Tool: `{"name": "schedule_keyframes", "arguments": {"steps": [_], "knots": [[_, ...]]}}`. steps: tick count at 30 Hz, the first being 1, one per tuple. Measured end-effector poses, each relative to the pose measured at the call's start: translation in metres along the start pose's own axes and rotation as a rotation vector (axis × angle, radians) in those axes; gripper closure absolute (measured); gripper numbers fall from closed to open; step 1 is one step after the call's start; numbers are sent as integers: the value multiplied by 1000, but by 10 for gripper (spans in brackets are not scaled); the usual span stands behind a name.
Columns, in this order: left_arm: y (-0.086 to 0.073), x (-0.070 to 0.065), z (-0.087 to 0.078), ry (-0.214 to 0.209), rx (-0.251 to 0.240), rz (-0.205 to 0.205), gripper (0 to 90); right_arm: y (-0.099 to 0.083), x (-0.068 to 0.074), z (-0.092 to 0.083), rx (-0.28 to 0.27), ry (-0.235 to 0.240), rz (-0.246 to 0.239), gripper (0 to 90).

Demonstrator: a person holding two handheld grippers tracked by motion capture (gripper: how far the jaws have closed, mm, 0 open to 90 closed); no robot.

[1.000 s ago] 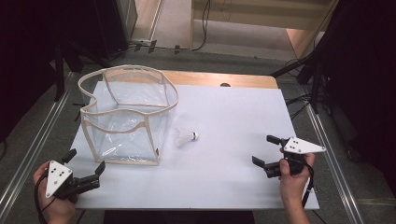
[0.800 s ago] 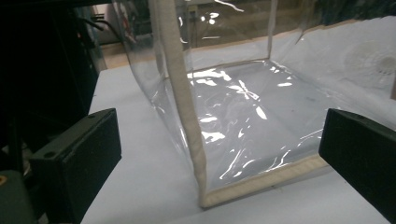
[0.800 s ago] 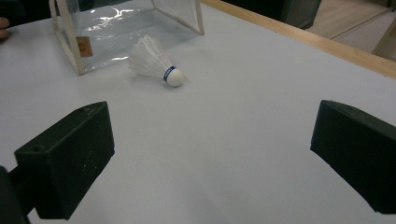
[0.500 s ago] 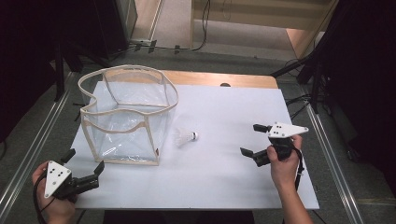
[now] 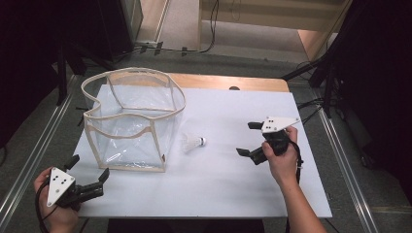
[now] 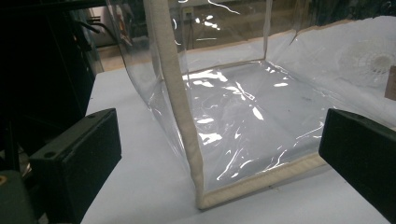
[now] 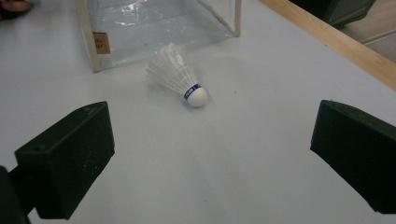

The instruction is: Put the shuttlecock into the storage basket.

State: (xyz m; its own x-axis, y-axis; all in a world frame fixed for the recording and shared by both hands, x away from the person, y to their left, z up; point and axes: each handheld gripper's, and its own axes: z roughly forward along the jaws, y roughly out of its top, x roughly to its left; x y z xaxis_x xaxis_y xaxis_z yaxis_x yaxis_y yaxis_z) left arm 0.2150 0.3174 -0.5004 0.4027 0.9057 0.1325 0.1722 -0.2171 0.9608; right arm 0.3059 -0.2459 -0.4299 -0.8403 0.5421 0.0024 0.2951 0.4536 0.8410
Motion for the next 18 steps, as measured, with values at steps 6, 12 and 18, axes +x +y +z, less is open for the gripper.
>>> {"name": "schedule_keyframes", "arguments": {"steps": [6, 12, 18], "knots": [[0, 0, 0, -2, -1, 3, 0, 8, -2, 10, 21, 23, -11, 0], [0, 0, 0, -5, -4, 0, 0, 19, -2, 23, 60, 45, -54, 0], [0, 0, 0, -6, -4, 0, 0, 27, -4, 32, 76, 58, -77, 0]]}}
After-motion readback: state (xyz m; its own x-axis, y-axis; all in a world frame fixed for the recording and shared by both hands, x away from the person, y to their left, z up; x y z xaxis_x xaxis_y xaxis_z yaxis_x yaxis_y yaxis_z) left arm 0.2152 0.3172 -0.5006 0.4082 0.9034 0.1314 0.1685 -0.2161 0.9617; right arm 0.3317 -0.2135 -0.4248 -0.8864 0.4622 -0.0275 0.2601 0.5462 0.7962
